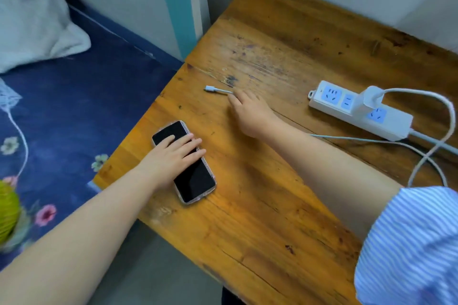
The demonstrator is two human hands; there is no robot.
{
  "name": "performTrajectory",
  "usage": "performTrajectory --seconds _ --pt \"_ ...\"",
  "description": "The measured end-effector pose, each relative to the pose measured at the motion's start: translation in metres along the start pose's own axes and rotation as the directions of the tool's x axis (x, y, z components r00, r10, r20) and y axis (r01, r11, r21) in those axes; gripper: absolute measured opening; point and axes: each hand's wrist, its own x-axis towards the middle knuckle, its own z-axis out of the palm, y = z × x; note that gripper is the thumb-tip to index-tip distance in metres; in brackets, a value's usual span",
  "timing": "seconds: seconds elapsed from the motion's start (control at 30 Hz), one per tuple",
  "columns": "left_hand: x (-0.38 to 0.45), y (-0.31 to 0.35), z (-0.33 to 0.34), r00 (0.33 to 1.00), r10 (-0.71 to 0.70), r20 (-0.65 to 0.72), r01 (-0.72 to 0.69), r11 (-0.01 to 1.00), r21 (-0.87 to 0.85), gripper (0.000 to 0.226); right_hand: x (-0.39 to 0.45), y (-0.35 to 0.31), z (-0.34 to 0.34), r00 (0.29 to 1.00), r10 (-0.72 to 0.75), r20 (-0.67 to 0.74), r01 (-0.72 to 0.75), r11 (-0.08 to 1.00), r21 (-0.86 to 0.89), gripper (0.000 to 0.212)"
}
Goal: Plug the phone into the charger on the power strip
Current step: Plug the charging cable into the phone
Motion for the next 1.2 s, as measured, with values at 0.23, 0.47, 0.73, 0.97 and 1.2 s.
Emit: performTrajectory --seconds 0.23,0.47,0.73,0.97,1.2 --pt "0.007 -0.001 0.006 0.994 0.102 -0.025 -0.101 0.994 0.028 0.088 0.015 -0.015 0.012 0.983 0.032 -0.183 -0.025 0.999 0.042 0.026" --pt "0.007 -0.004 0.013 0.994 0.091 -0.054 -0.092 0.995 -0.024 0.095 -0.023 -0.02 0.025 0.988 0.039 -0.153 -0.009 0.982 0.19 0.024" --pt "0.003 0.009 0.009 0.986 -0.011 -0.165 -0.029 0.971 -0.239 0.099 -0.089 -0.007 0.032 0.968 0.179 -0.174 -0.114 0.938 0.327 0.026" --pt "-0.008 0.033 0.004 0.948 -0.158 -0.276 -0.002 0.864 -0.503 0.096 -0.144 -0.01 0.02 0.951 0.059 -0.303 0.093 0.882 0.462 0.039" --pt "-0.005 0.075 -0.012 0.954 -0.133 -0.267 -0.032 0.844 -0.535 0.094 -0.183 0.012 0.018 0.999 0.038 0.004 -0.031 0.761 0.648 0.041"
